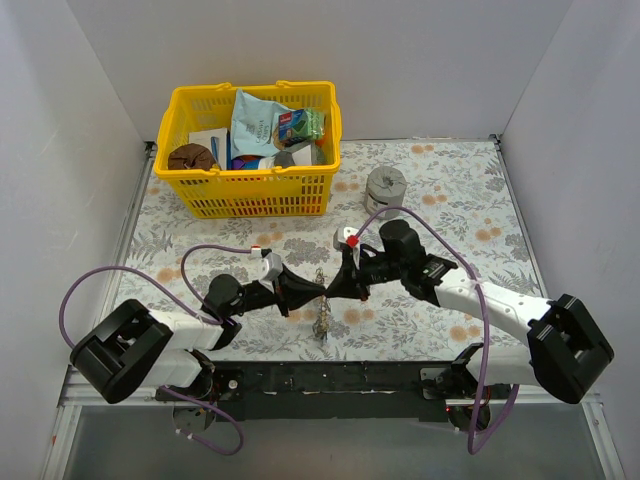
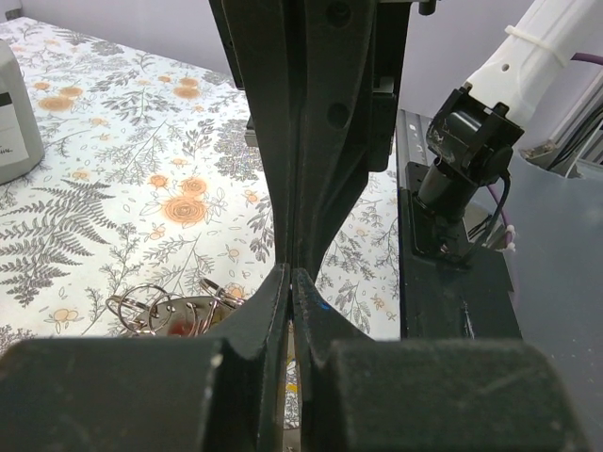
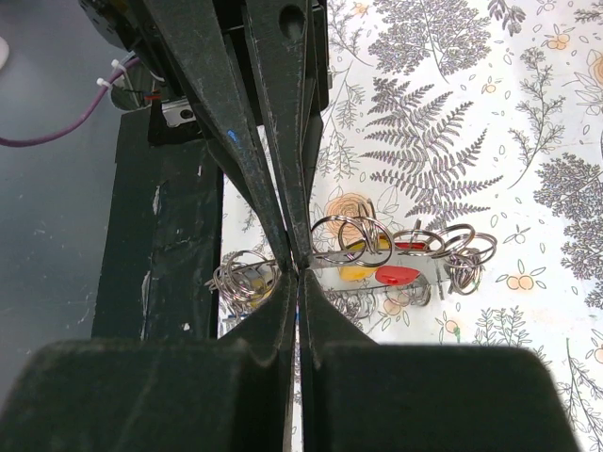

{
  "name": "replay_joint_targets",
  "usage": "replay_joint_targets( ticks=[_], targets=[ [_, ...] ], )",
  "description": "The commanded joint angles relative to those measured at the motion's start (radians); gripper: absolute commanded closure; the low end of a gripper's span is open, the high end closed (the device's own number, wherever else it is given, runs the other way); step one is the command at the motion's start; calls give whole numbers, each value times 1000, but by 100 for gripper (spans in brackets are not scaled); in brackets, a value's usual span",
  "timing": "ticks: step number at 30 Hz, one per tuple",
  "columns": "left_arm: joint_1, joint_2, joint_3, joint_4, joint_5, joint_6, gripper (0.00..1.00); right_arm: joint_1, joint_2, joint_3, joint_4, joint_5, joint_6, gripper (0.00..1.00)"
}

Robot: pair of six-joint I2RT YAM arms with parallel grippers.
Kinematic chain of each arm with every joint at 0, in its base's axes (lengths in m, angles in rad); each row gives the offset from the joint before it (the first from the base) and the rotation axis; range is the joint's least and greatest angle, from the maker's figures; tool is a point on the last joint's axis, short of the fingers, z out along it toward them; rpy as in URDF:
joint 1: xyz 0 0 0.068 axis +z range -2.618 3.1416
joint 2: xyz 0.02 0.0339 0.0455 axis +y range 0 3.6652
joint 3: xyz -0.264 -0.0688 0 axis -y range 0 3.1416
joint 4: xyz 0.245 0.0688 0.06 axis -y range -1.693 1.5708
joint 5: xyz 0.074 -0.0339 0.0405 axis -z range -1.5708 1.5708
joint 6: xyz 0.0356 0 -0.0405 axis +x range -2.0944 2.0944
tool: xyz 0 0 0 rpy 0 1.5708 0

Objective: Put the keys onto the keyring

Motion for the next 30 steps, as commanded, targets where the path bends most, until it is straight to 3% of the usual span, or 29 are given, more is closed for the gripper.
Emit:
replay_joint_targets(
  ticks=[1,3,4,5,8,10,15,18,30],
  targets=[
    [-5,-60,11,447,5,25,97,7,14,56,-58,-34,-50,99],
    [-5,-92,23,374,25,67,83,7,20,78,-142,-25,-94,99],
    [-5,-106,37,258,45,90,76,7,34,88,-178,-17,-111,99],
    [-5,-132,64,190,86,116,61,7,42,111,-224,-12,-131,99],
    [-5,-186,133,-126,140,247,45,7,68,138,-335,1,-180,99],
    [-5,-212,155,-319,138,348,41,7,66,142,-381,23,-196,99],
    [-5,-227,256,-692,161,524,40,7,68,200,-502,127,-245,99],
    [-3,-206,294,-775,189,583,42,7,89,236,-603,188,-285,99],
    [-5,-48,293,-584,260,506,49,56,131,328,-784,419,-331,99]
  ],
)
